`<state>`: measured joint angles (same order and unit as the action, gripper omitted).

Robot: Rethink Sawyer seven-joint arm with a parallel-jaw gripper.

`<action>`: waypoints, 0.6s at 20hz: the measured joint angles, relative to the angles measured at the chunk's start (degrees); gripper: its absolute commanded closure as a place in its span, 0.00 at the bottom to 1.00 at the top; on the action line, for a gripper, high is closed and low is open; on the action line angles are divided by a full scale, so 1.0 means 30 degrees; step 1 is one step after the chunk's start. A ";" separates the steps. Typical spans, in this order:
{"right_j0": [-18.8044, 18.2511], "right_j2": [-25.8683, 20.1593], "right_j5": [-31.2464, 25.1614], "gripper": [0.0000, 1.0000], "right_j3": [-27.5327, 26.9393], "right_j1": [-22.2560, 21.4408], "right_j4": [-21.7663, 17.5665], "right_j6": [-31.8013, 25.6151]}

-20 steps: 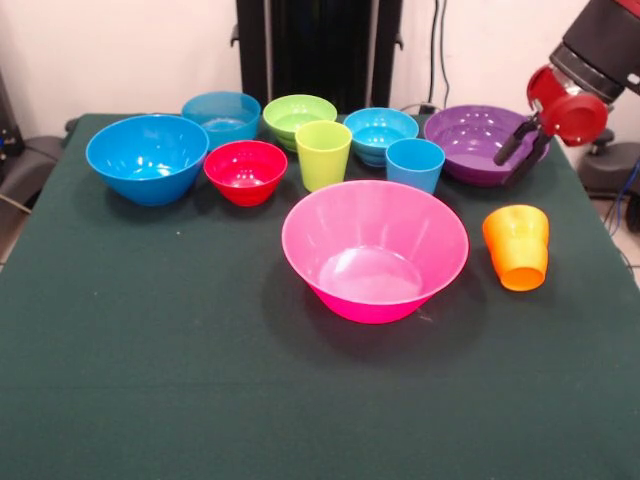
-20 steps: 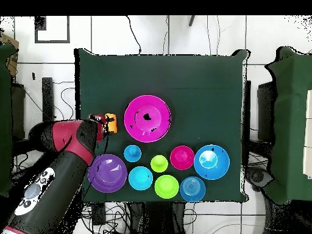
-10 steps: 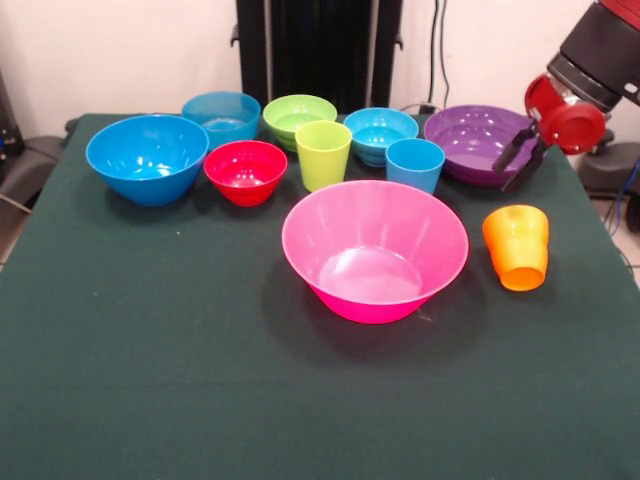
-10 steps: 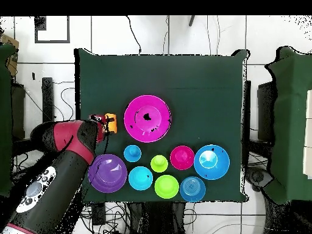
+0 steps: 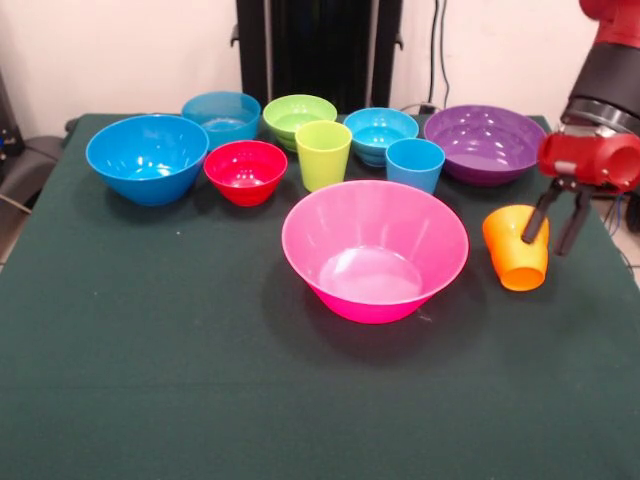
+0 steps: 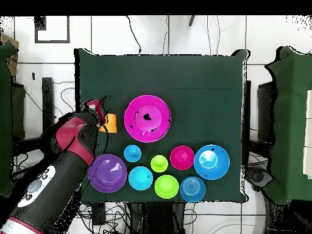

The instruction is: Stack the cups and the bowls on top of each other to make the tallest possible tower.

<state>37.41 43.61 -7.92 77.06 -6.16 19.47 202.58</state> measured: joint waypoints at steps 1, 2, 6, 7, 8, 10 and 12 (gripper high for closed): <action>0.0074 0.0087 0.0304 0.00 0.0001 0.0147 0.0097 0.0000; 0.0148 0.0173 0.0609 0.00 0.0003 0.0294 0.0193 0.0000; 0.0662 0.0484 0.1986 0.00 0.0006 0.1367 0.1014 0.0000; 0.0710 0.0484 0.2010 0.00 0.0014 0.1494 0.1092 0.0000; 0.0714 0.0475 0.2006 0.00 0.0047 0.1532 0.1104 0.0000; 0.0700 0.0448 0.2010 0.00 0.0146 0.1524 0.1104 0.0000; 0.0696 0.0401 0.2010 0.00 0.0370 0.1410 0.1100 0.0000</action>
<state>39.50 44.81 -1.89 78.17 -1.92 22.78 202.58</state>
